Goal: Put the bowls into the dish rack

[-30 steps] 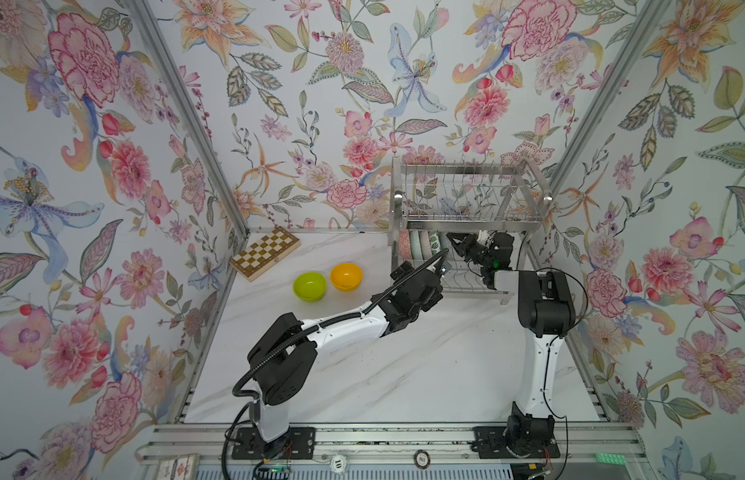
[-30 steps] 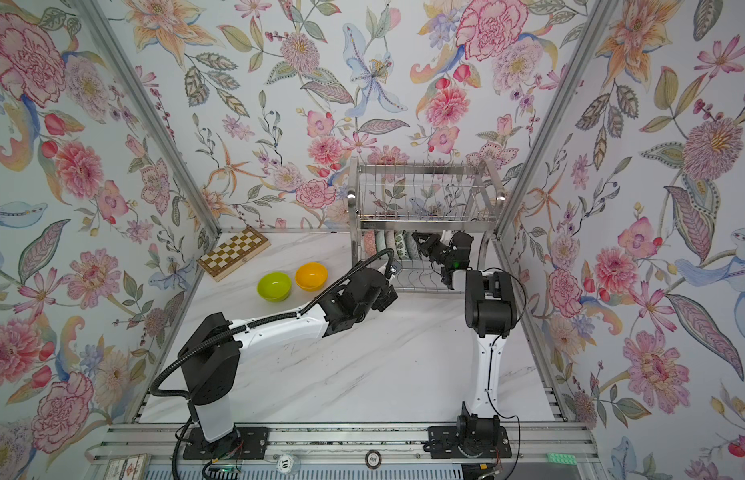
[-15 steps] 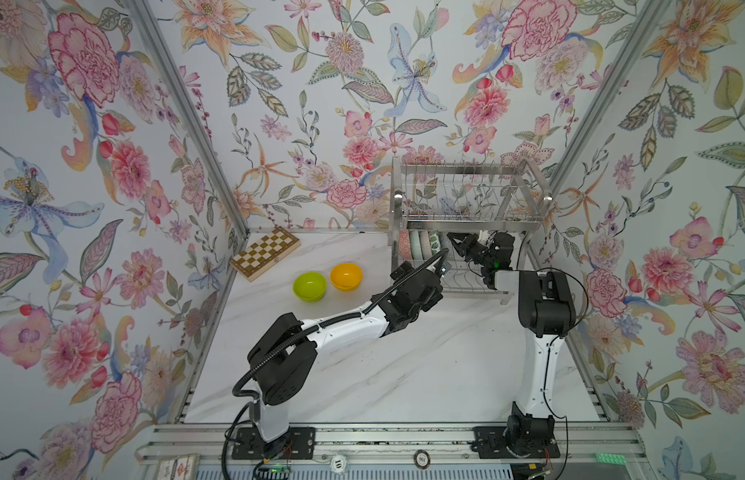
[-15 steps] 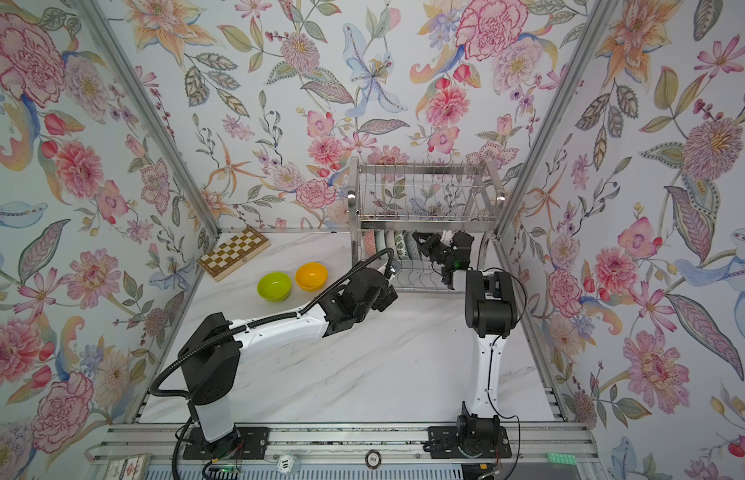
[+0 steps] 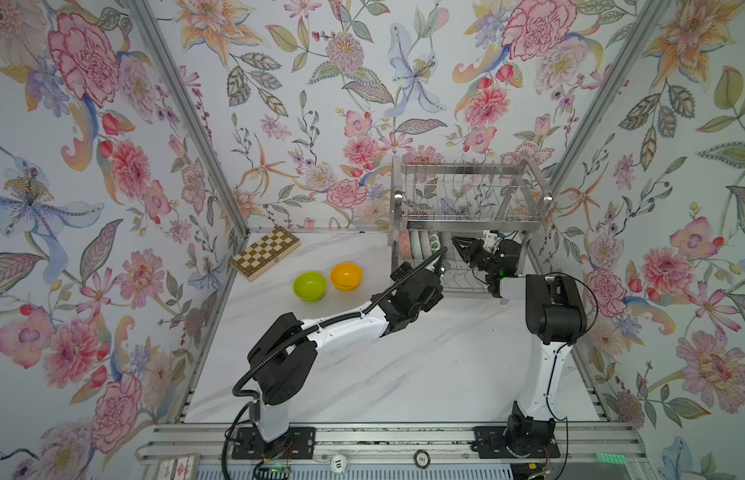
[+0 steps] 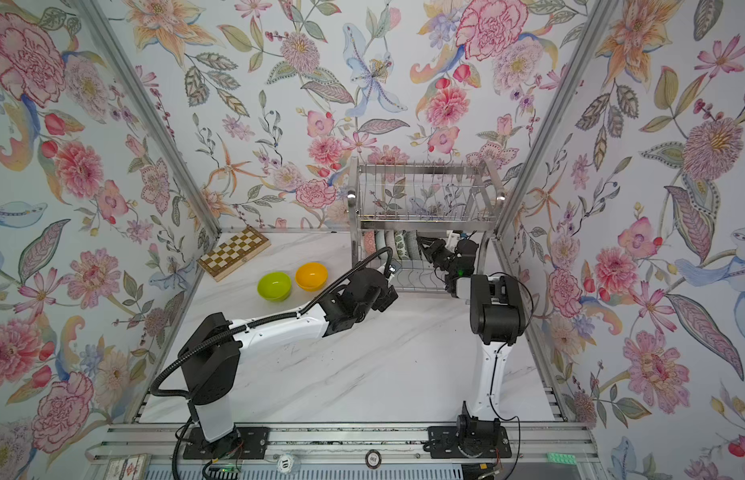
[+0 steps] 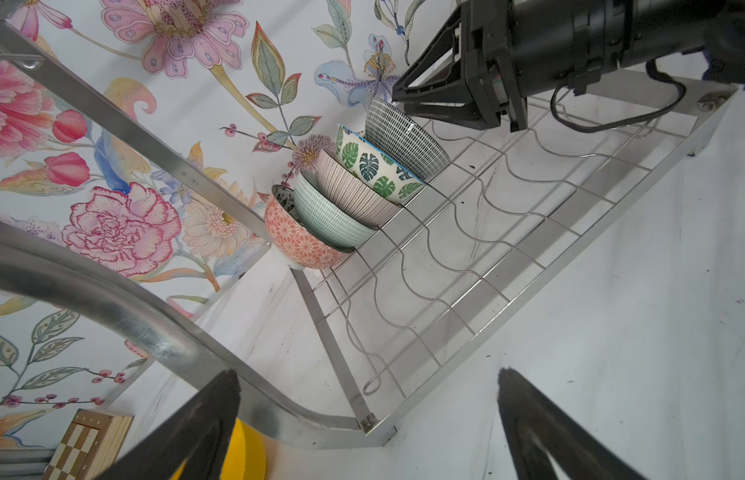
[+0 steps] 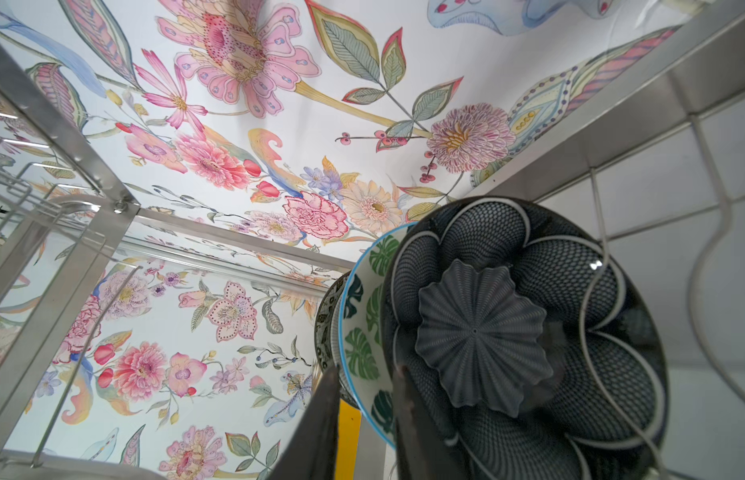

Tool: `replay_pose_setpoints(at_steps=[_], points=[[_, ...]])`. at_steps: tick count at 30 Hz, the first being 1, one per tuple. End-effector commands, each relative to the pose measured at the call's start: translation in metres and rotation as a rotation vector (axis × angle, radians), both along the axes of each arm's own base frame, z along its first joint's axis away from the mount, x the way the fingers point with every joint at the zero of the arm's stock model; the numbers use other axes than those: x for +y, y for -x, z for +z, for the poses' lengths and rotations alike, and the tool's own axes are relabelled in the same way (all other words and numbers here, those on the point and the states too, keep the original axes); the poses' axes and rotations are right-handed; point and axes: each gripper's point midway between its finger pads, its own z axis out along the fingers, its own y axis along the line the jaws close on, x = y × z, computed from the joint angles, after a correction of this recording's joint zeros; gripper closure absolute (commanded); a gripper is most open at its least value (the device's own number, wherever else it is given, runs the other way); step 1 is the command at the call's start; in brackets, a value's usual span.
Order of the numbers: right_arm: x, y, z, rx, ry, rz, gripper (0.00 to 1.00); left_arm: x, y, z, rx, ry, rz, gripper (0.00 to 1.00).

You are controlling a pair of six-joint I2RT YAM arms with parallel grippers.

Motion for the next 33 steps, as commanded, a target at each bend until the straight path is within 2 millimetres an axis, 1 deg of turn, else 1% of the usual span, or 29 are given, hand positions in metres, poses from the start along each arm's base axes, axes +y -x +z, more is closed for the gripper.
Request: replay_pose_setpoints(at_steps=[1, 4, 7, 10, 13, 16, 18, 21, 23, 24, 25, 27, 30, 33], points=[[-0.004, 0.011, 0.029, -0.085, 0.004, -0.027, 0.73, -0.004, 0.006, 0.014, 0.017, 0.039, -0.007, 0.01], [-0.003, 0.023, 0.029, -0.081, 0.007, -0.045, 0.71, -0.002, 0.007, 0.014, 0.045, 0.059, 0.012, 0.01], [-0.001, 0.034, 0.027, -0.079, 0.019, -0.048, 0.68, 0.006, 0.011, 0.019, 0.064, 0.084, 0.037, 0.01], [0.006, 0.045, 0.023, -0.067, 0.037, -0.034, 0.66, 0.016, 0.017, 0.019, 0.072, 0.111, 0.052, 0.01], [0.011, 0.057, 0.022, -0.062, 0.054, -0.028, 0.64, 0.029, 0.021, 0.013, 0.079, 0.110, 0.075, 0.01], [0.018, 0.069, 0.024, -0.065, 0.093, -0.025, 0.60, 0.045, 0.022, 0.005, 0.087, 0.116, 0.119, 0.01], [0.023, 0.077, 0.026, -0.068, 0.132, -0.027, 0.57, 0.056, 0.023, 0.005, 0.094, 0.136, 0.147, 0.01], [0.034, 0.091, 0.033, -0.083, 0.209, -0.025, 0.51, 0.072, 0.026, 0.010, 0.087, 0.174, 0.182, 0.01], [0.046, 0.102, 0.035, -0.096, 0.284, -0.006, 0.43, 0.085, 0.026, 0.014, 0.079, 0.192, 0.210, 0.01], [0.051, 0.108, 0.037, -0.104, 0.319, 0.000, 0.40, 0.090, 0.025, 0.012, 0.080, 0.191, 0.225, 0.01], [0.056, 0.114, 0.038, -0.112, 0.358, 0.006, 0.37, 0.101, 0.025, 0.024, 0.066, 0.221, 0.244, 0.01], [0.064, 0.125, 0.042, -0.126, 0.416, 0.003, 0.32, 0.117, 0.024, 0.027, 0.064, 0.248, 0.280, 0.01], [0.072, 0.142, 0.045, -0.132, 0.464, 0.001, 0.18, 0.147, 0.017, 0.029, 0.076, 0.307, 0.351, 0.01], [0.081, 0.159, 0.049, -0.147, 0.474, 0.018, 0.09, 0.187, 0.007, 0.026, 0.113, 0.399, 0.451, 0.01]])
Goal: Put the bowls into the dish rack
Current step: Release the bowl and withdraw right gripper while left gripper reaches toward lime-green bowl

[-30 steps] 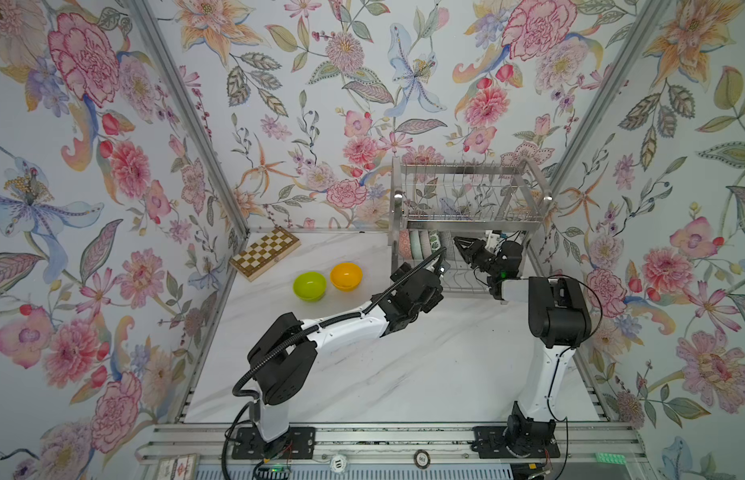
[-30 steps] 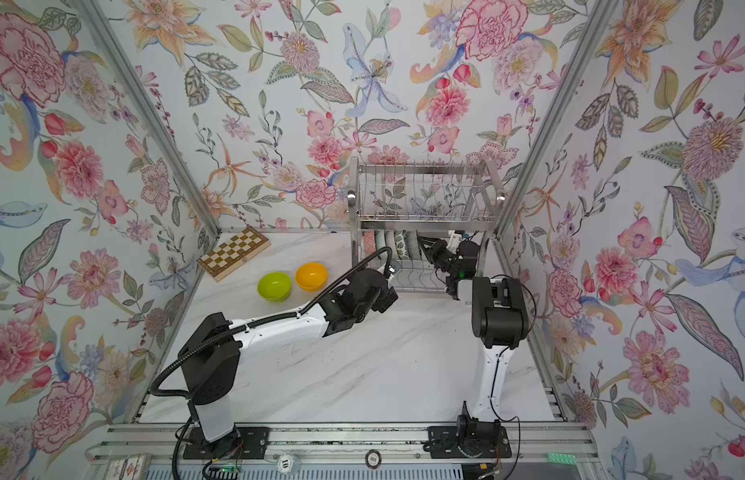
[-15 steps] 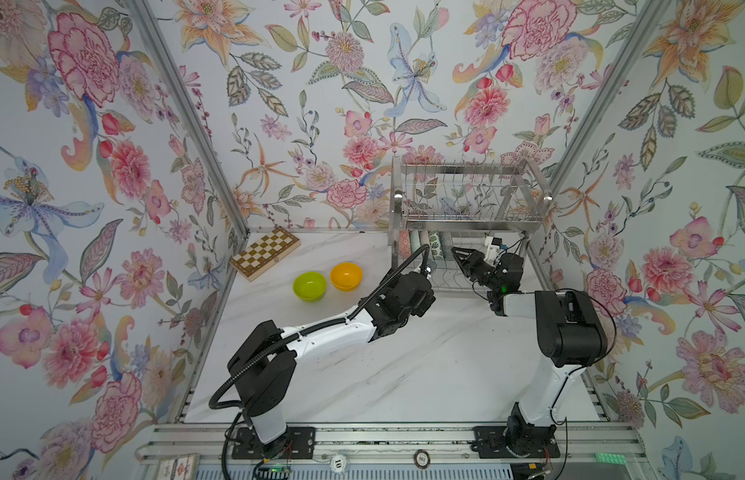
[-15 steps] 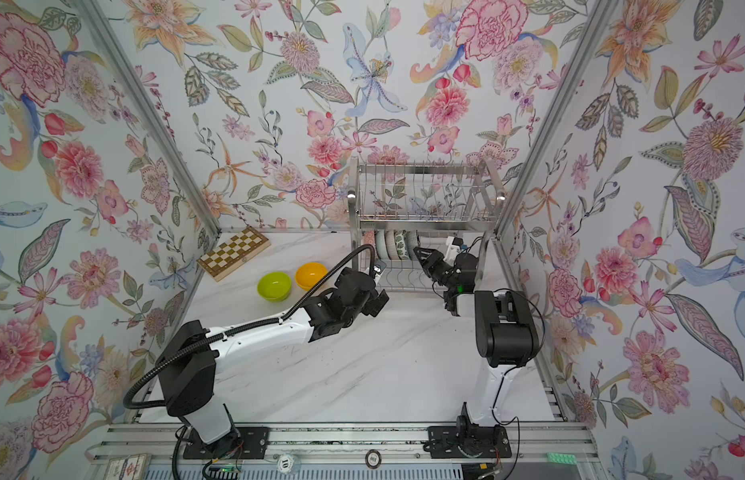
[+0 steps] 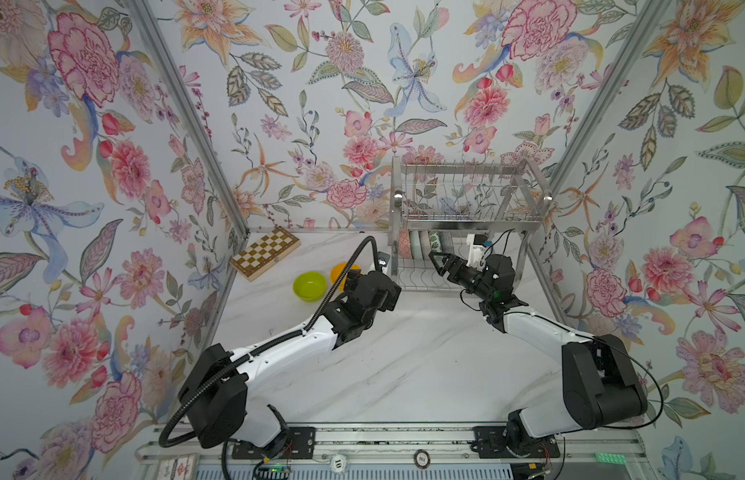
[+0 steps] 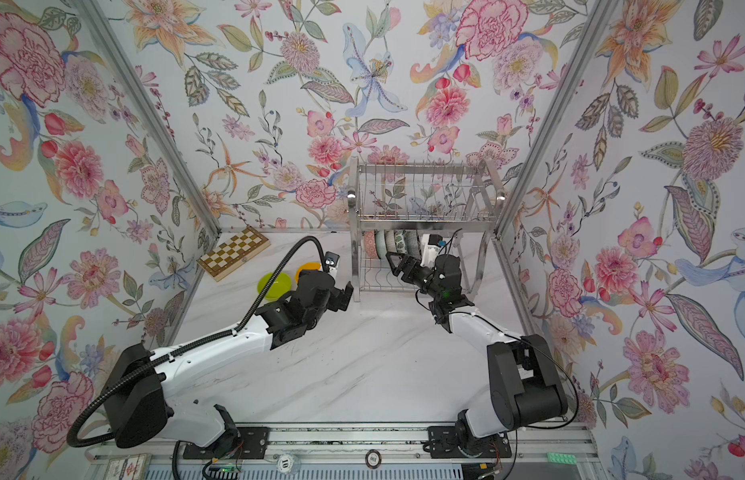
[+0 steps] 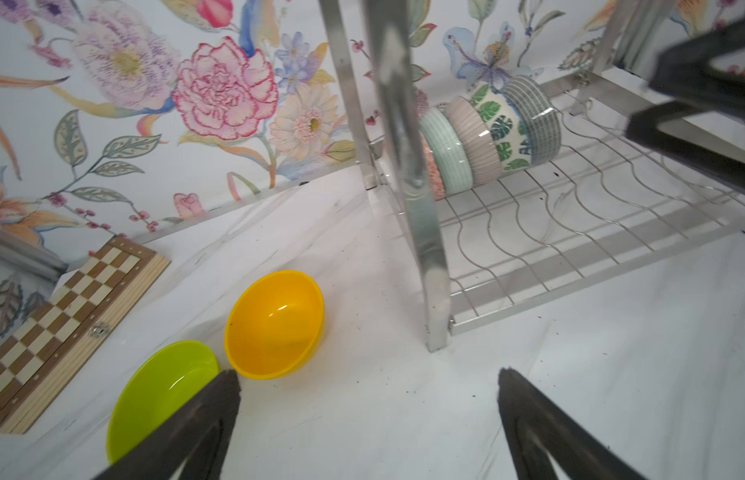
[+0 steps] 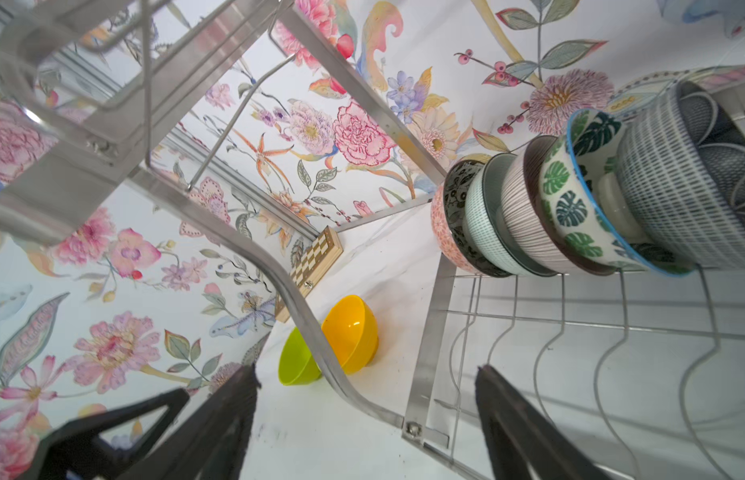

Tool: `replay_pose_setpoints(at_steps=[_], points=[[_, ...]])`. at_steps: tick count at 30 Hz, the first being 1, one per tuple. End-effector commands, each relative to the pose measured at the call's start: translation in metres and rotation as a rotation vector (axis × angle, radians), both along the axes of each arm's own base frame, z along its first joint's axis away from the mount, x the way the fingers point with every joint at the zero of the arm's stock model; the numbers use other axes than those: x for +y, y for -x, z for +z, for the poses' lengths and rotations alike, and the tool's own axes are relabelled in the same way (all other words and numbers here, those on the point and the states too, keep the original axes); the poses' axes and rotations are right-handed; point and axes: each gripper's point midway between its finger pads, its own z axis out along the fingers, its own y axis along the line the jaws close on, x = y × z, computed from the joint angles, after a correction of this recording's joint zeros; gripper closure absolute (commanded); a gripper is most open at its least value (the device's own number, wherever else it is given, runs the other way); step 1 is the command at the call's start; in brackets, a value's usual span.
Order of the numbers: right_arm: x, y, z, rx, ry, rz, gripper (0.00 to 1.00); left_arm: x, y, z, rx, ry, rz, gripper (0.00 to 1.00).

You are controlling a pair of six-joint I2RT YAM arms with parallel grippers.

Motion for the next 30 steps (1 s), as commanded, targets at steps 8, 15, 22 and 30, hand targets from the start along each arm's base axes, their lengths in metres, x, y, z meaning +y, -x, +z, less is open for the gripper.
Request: replay_pose_setpoints(at_steps=[8, 15, 22, 30], points=[[0.034, 0.040, -0.003, -0.079, 0.324, -0.026, 0.01, 0.166, -0.027, -0.046, 0.149, 0.493, 0.473, 0.04], [0.099, 0.043, -0.017, -0.157, 0.524, 0.084, 0.01, 0.225, -0.034, -0.088, 0.168, 0.643, 0.672, 0.08], [0.145, 0.045, -0.040, -0.208, 0.633, 0.146, 0.01, 0.244, -0.052, -0.128, 0.223, 0.691, 0.739, 0.19], [0.173, 0.068, -0.059, -0.281, 0.714, 0.212, 0.01, 0.247, -0.068, -0.169, 0.309, 0.725, 0.744, 0.34]])
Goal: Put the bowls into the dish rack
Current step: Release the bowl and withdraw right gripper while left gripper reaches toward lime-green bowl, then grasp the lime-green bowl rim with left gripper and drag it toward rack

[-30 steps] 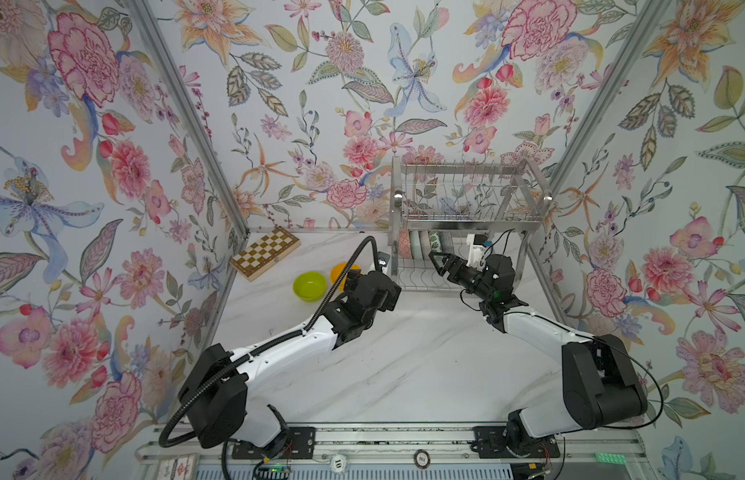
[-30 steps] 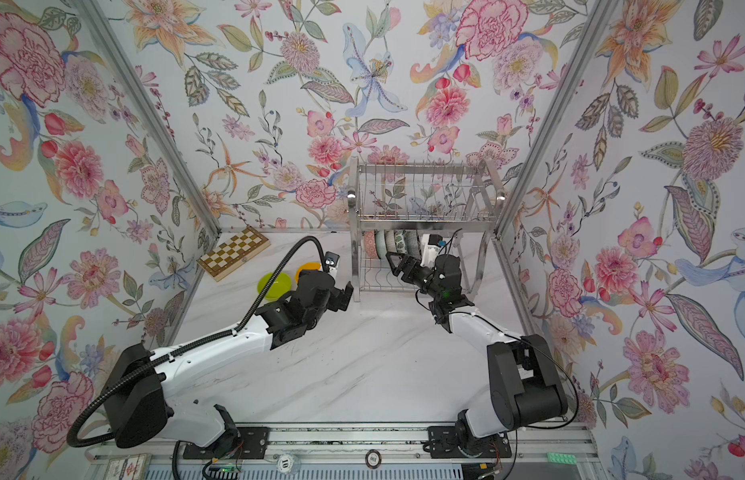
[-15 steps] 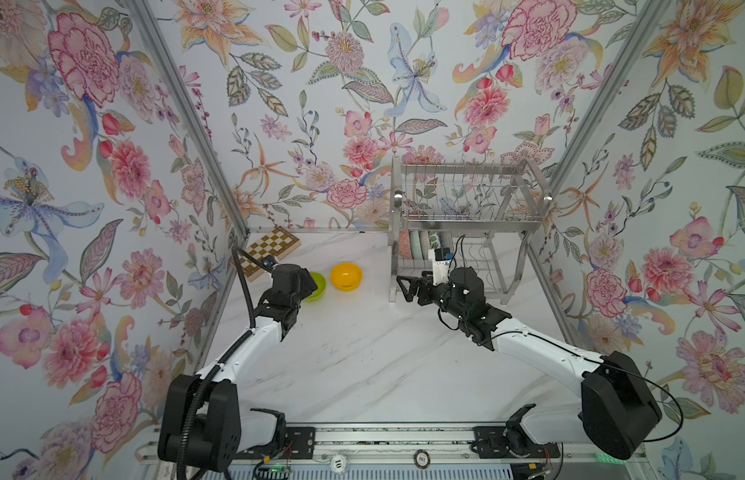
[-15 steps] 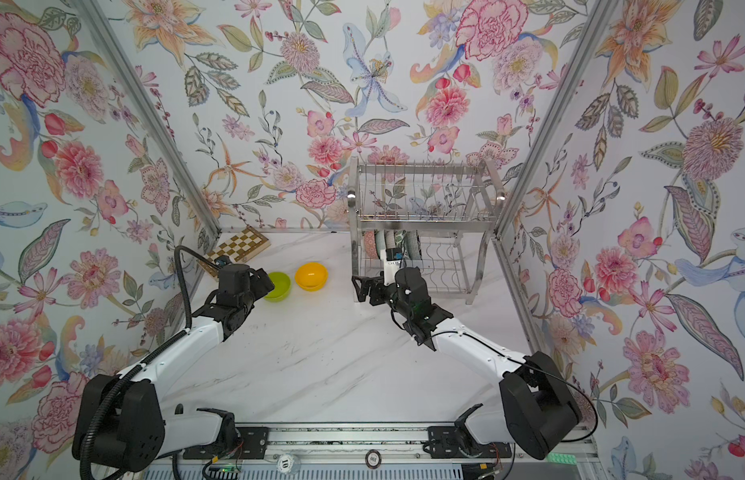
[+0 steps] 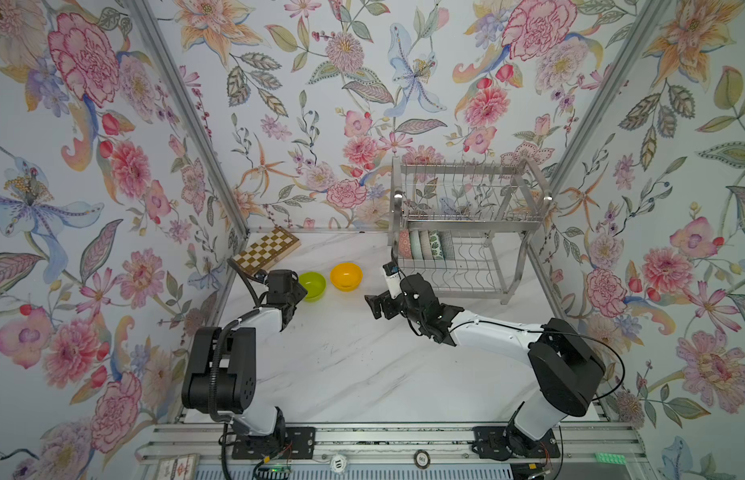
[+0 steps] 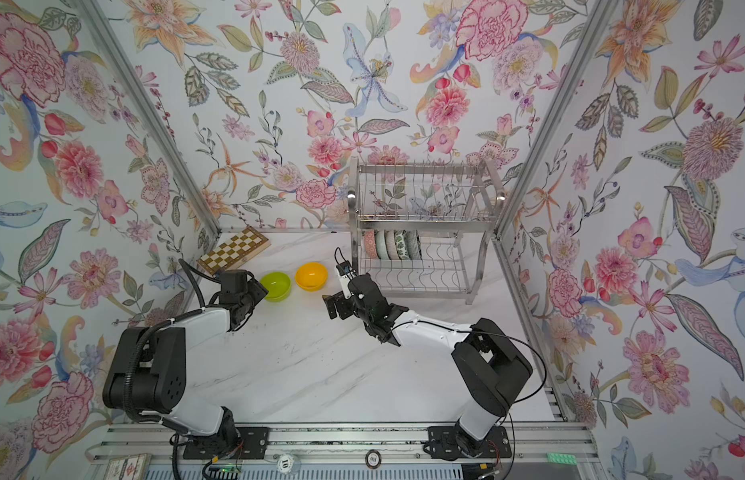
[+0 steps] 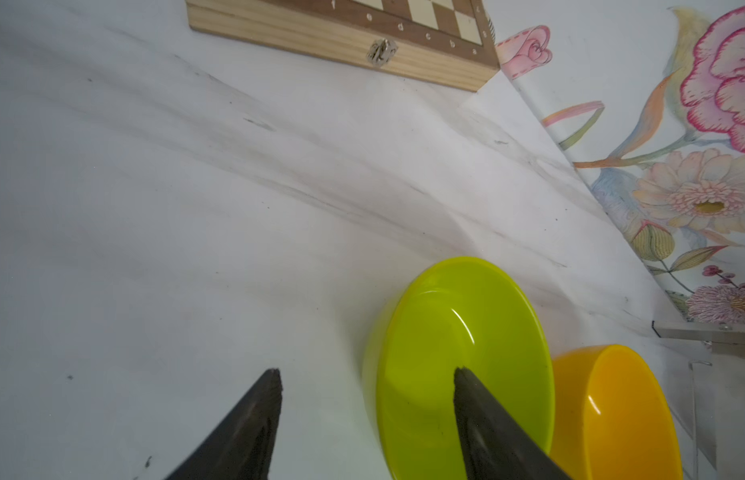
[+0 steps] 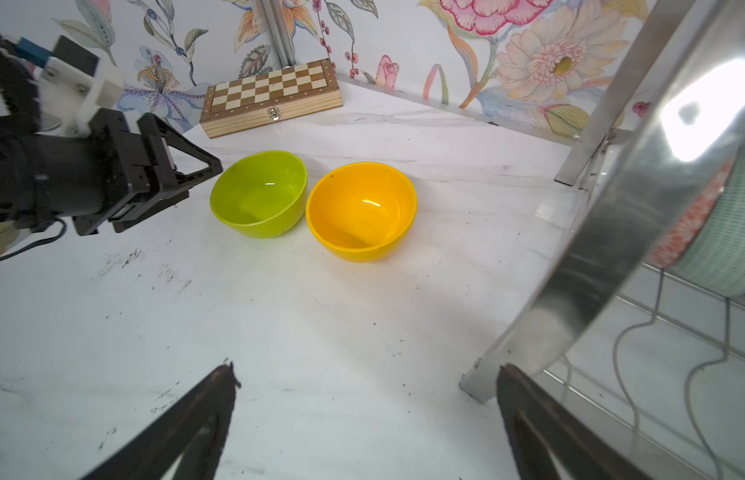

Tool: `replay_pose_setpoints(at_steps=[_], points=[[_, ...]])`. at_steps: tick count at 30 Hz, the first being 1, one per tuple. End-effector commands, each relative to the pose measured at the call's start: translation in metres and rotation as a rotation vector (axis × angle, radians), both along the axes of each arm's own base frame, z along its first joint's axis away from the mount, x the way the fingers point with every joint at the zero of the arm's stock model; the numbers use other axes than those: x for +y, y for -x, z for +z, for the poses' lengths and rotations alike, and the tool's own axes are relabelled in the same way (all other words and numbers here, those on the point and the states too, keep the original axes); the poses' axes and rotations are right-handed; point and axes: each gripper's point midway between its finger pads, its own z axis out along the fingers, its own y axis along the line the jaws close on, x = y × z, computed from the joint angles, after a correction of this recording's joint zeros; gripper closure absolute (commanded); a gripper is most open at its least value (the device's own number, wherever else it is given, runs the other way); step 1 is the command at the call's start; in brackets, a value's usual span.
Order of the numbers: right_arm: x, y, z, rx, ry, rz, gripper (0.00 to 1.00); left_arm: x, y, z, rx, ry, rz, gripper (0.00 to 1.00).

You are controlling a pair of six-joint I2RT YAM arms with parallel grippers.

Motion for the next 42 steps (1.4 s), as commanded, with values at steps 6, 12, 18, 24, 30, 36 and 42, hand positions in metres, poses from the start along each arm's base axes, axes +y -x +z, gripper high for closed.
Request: replay_pose_setpoints(at_steps=[6, 12, 18, 24, 30, 36, 42], points=[[-0.002, 0.000, -0.002, -0.088, 0.066, -0.026, 0.01, -0.003, -0.018, -0.008, -0.012, 0.038, -0.015, 0.40], [-0.005, -0.001, -0.008, -0.084, 0.077, -0.043, 0.01, -0.001, -0.015, -0.012, 0.003, 0.014, -0.023, 0.51], [-0.014, -0.005, -0.005, -0.107, 0.083, -0.087, 0.01, 0.000, -0.015, -0.008, -0.021, 0.004, -0.028, 0.59], [-0.015, -0.005, -0.005, -0.112, 0.074, -0.097, 0.01, -0.002, -0.016, -0.005, -0.031, 0.005, -0.037, 0.73], [-0.021, -0.005, 0.001, -0.133, 0.060, -0.117, 0.01, -0.003, -0.014, -0.007, -0.029, 0.007, -0.044, 0.72], [-0.024, -0.005, 0.003, -0.144, 0.047, -0.126, 0.01, -0.005, -0.009, -0.012, -0.020, 0.013, -0.051, 0.70], [-0.026, -0.005, 0.007, -0.157, 0.031, -0.131, 0.01, -0.004, -0.008, -0.014, -0.015, 0.006, -0.050, 0.72]])
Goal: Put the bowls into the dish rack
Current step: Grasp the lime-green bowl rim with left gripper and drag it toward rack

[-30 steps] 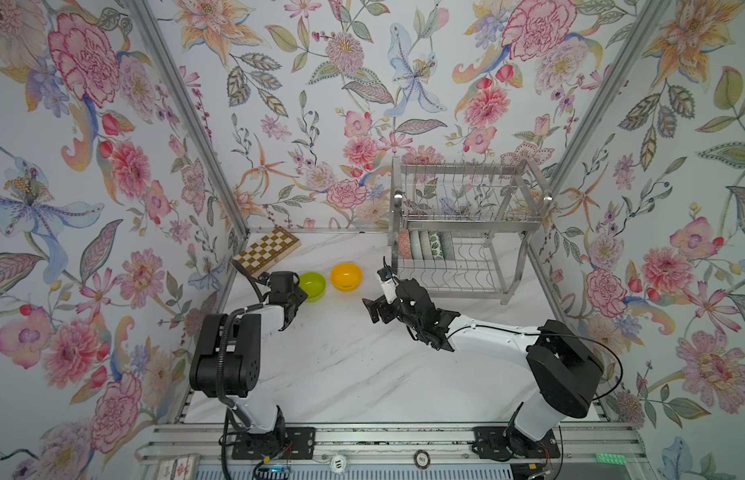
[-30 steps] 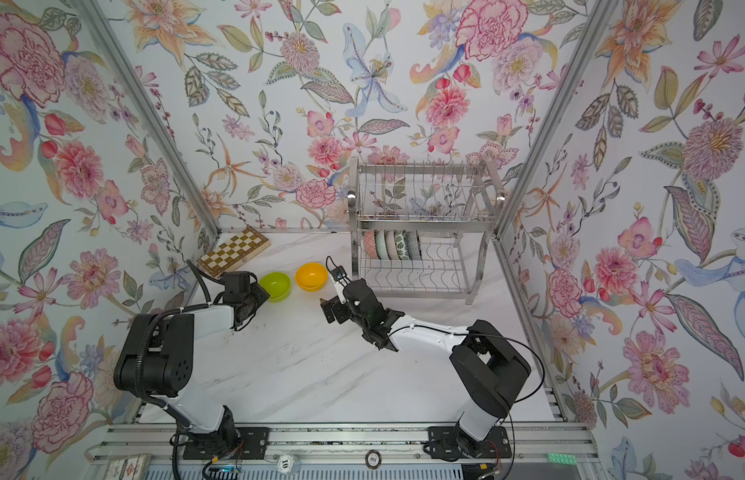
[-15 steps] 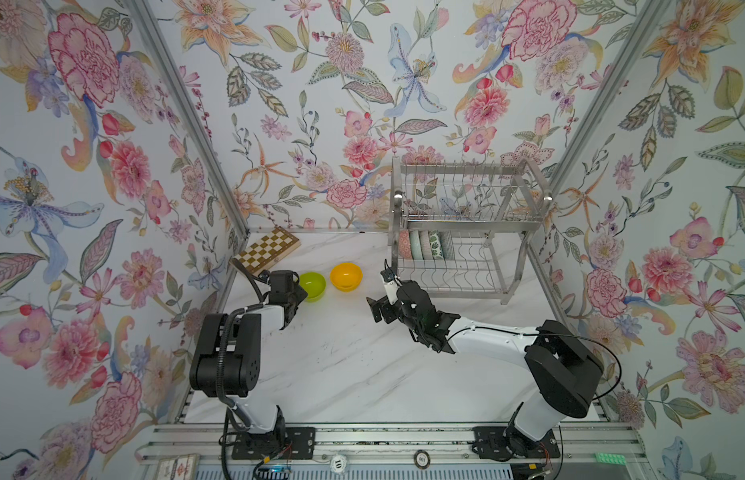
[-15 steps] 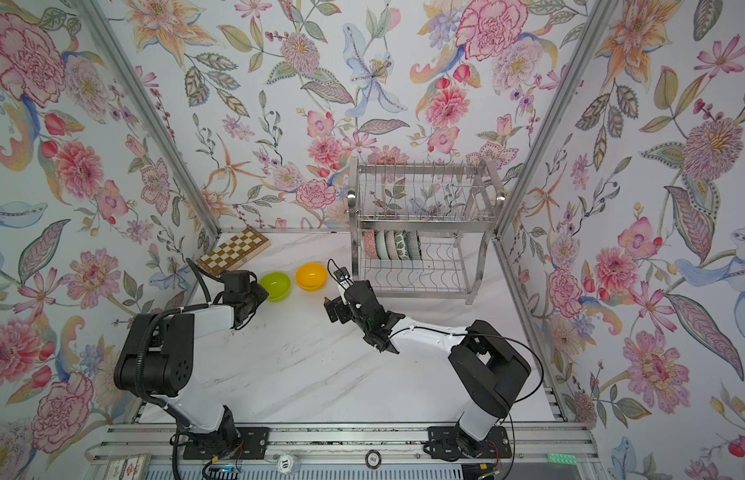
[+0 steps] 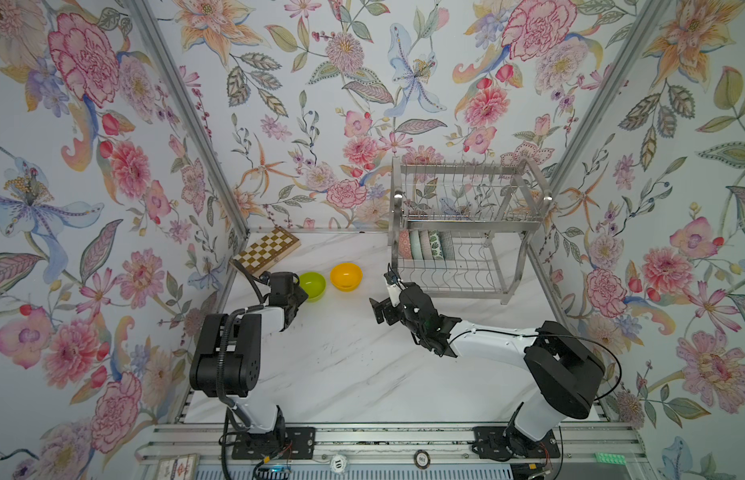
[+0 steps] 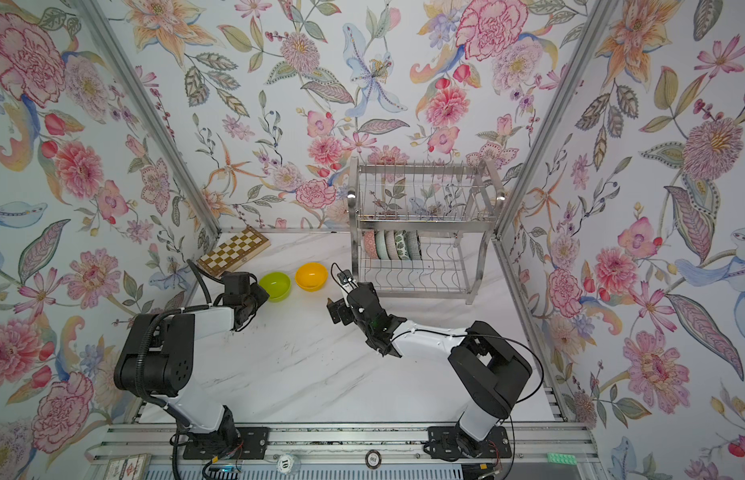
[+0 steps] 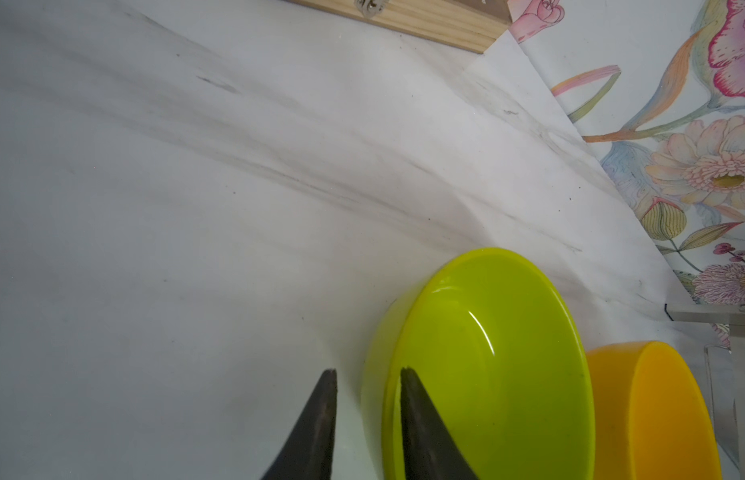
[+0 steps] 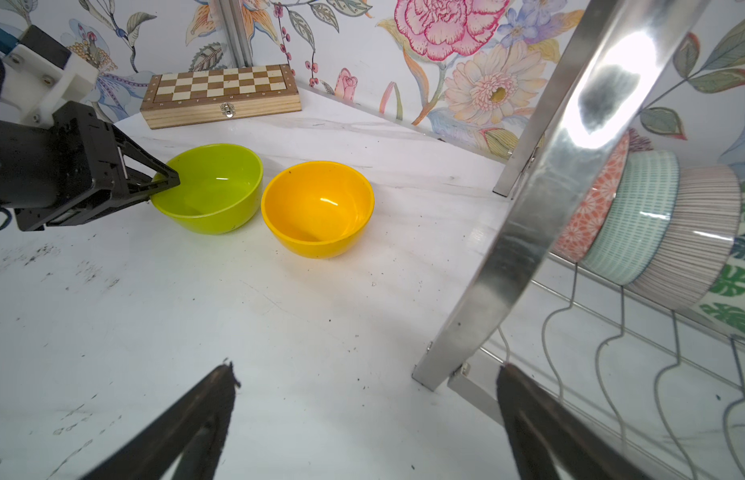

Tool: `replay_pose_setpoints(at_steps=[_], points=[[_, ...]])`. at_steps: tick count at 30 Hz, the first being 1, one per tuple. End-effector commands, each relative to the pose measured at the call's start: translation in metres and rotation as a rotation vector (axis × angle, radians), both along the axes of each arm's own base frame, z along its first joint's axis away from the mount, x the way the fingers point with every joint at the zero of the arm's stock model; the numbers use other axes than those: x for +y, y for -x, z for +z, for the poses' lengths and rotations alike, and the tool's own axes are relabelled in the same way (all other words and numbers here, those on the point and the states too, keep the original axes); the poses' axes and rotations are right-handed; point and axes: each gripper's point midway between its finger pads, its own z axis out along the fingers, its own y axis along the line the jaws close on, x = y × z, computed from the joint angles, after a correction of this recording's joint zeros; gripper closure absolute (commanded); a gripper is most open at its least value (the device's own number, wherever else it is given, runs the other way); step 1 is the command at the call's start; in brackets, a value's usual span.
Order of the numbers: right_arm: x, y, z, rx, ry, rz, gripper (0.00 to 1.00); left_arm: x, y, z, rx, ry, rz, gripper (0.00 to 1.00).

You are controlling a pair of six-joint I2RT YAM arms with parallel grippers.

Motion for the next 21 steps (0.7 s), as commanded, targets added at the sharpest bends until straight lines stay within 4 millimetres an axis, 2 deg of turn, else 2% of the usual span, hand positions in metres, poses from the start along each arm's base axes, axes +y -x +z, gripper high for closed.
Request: replay_pose_setpoints(at_steps=[1, 8, 13, 19, 21], points=[[-0.005, -0.001, 0.017, -0.041, -0.031, -0.014, 0.01, 0.003, 0.003, -0.002, 0.002, -0.010, -0.001, 0.73], [-0.006, -0.003, 0.015, -0.038, -0.024, -0.025, 0.01, 0.004, 0.008, -0.006, 0.019, -0.010, 0.006, 0.92], [-0.008, -0.004, 0.015, -0.036, -0.028, -0.033, 0.01, 0.003, 0.011, -0.003, 0.017, -0.001, 0.000, 1.00], [-0.012, -0.006, 0.016, -0.038, -0.039, -0.054, 0.01, 0.001, 0.020, 0.012, -0.006, 0.005, -0.003, 1.00], [-0.017, -0.009, 0.018, -0.044, -0.059, -0.080, 0.01, 0.001, 0.025, 0.029, -0.046, 0.005, -0.003, 1.00]])
